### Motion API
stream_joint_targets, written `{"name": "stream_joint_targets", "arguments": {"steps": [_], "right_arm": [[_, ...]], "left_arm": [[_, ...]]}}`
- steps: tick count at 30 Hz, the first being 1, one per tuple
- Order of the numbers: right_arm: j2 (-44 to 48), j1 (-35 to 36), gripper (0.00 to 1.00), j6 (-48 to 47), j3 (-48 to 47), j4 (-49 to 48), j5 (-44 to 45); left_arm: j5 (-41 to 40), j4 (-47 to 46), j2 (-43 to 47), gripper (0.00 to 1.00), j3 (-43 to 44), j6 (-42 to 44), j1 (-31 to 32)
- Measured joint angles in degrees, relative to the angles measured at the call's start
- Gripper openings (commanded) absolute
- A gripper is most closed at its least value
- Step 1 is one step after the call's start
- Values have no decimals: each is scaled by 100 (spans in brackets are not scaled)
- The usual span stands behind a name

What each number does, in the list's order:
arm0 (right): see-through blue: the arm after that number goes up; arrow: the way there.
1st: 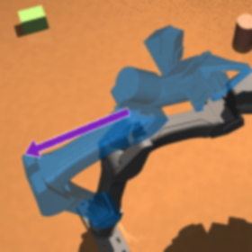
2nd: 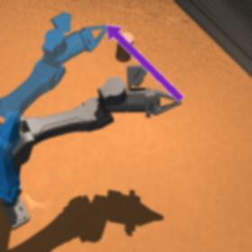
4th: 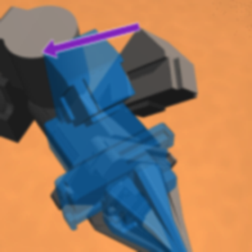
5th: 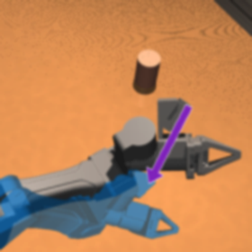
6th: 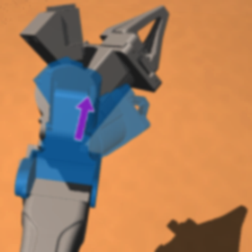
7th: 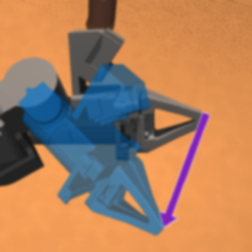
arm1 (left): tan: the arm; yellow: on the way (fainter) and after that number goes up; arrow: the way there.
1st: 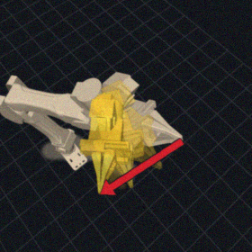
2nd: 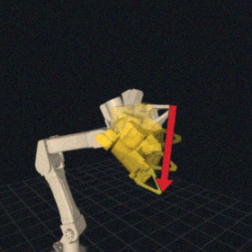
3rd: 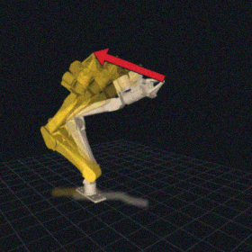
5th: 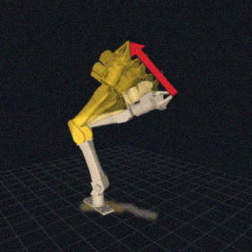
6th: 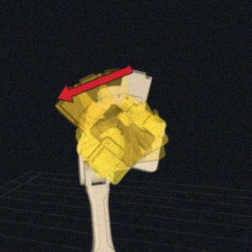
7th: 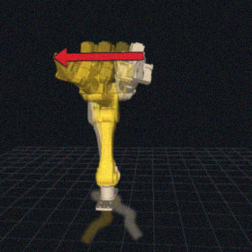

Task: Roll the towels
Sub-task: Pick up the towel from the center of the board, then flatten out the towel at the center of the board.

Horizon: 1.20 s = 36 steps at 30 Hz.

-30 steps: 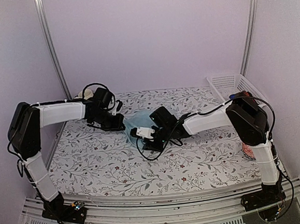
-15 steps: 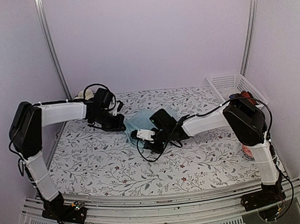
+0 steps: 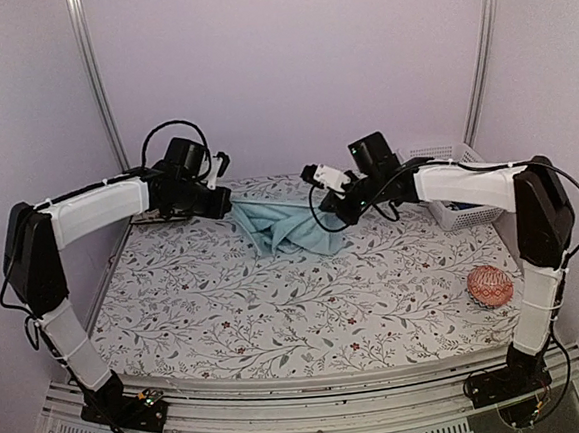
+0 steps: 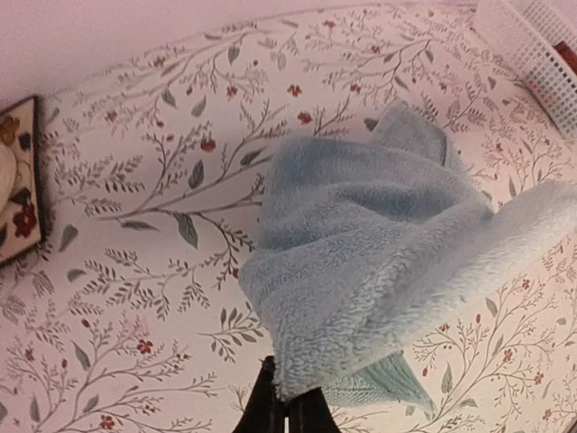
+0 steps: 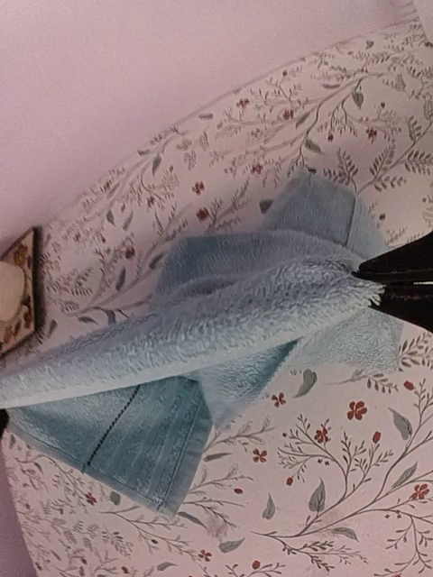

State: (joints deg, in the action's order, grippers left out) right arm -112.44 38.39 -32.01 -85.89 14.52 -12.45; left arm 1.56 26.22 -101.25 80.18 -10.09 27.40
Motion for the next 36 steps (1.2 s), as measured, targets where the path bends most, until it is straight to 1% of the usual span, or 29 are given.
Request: {"name": "stream_joint_targets", "arguments": {"steps": [3,6,11,14,17,19,22,26,28,31,34,36], "right_arm": [[732,-411,2,-11,-37,-33,-105],[1198,-455,2,-42,-120,-70,-118],[1386,-396,2,-42,-170,-31,-79],[1425,-398,2,-59,-170,31,-9],[1665,-398,2,-197,-149,153,-9],[2013,-396,2,-328,-46,221,-50],[2662,-382,2,-533,125,356,-306],[3217,-313,2,-713,151,586,-723],[3244,-308,2,-776,138,675,-813],[2933,-352,2,-785,107,859,-721],[2295,-472,2,-772,24,1023,-573],[1676,-601,2,-745,-118,1169,-540]], "left_arm": [[-46,-184,243,0,297,433,17],[-55,-409,481,0,433,802,68],[-35,-651,905,0,424,1482,57],[142,-765,1161,0,365,1934,70],[525,-846,1550,0,105,2413,92],[887,-894,1873,0,-133,2728,114],[1631,-981,2562,0,-623,3211,168],[2299,-1021,3139,0,-782,3611,229],[2428,-942,3139,0,-682,3720,227],[2450,-656,2793,0,-457,3836,173],[2391,-407,2197,0,-326,3884,52],[2378,-289,1755,0,-308,3873,-24]]}}
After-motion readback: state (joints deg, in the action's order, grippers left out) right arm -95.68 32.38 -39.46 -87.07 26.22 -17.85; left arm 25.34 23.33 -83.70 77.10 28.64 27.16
